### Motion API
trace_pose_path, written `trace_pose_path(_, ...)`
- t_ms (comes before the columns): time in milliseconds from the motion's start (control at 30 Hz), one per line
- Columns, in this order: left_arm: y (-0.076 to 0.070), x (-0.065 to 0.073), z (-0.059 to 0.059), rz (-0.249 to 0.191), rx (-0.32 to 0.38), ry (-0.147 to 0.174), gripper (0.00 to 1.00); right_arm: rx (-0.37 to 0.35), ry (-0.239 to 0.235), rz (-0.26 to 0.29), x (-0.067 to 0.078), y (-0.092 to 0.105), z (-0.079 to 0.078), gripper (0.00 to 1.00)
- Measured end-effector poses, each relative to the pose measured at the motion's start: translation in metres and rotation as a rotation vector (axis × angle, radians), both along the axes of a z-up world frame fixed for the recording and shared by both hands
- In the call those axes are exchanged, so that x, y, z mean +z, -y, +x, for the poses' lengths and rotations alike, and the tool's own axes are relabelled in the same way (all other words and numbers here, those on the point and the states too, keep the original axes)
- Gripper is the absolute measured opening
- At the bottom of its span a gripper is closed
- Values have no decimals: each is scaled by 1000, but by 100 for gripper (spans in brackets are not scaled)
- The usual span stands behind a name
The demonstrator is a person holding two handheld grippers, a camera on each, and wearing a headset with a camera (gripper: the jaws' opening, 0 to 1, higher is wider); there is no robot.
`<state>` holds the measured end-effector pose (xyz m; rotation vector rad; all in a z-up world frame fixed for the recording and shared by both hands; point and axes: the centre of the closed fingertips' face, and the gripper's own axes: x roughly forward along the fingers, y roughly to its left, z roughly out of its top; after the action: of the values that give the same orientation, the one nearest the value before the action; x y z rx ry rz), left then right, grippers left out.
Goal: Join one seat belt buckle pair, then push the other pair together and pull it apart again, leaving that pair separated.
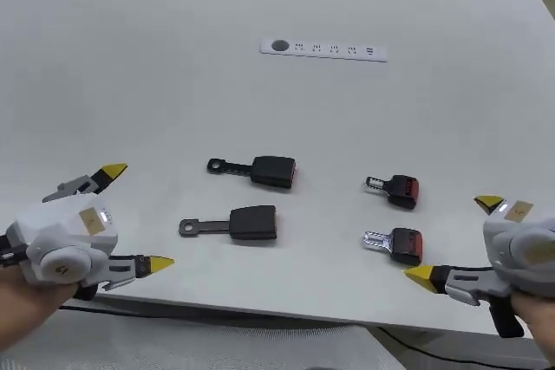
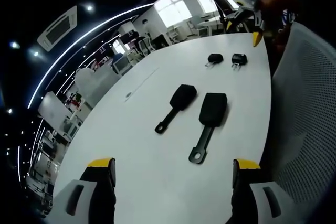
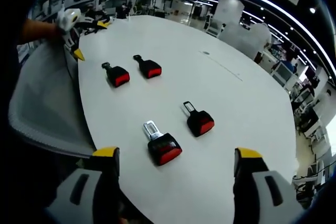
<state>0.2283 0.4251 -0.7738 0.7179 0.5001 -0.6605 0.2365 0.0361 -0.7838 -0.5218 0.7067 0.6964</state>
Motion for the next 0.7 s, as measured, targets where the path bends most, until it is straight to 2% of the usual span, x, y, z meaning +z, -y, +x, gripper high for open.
trace_pose_path(67, 0, -1, 0, -6, 6, -8, 93, -19, -11, 38, 1, -1, -1, 91)
trace_pose_path(133, 1, -1, -1, -30, 11, -22, 91, -14, -7, 37, 2, -1, -1, 90)
trace_pose_path(167, 6, 1, -2, -74, 18, -32, 91, -13, -5, 35, 2, -1, -1, 89)
trace_pose_path(233, 6, -1, -5, -87, 36, -70, 87, -6, -3, 33, 3, 0, -1, 89)
trace_pose_path(267, 4, -3, -5, -80, 40, -73, 85, 4, 4, 24, 4, 0, -1, 88)
trace_pose_path(333, 3, -4, -5, -76, 39, -74, 85, 48, 17, -22, 6, 2, -3, 85)
trace_pose_path(433, 4, -3, -5, -88, 40, -74, 84, 49, 16, 3, 8, 0, -4, 85)
trace_pose_path(633, 6, -1, -5, -113, 40, -80, 84, 64, 9, 18, 8, 2, -7, 85)
trace_pose_path(667, 10, 3, -4, -144, 24, -63, 88, 54, -2, 37, 7, 2, -7, 83)
trace_pose_path(700, 10, 6, -3, -155, 28, -58, 90, 47, -18, 54, 7, 2, -9, 81)
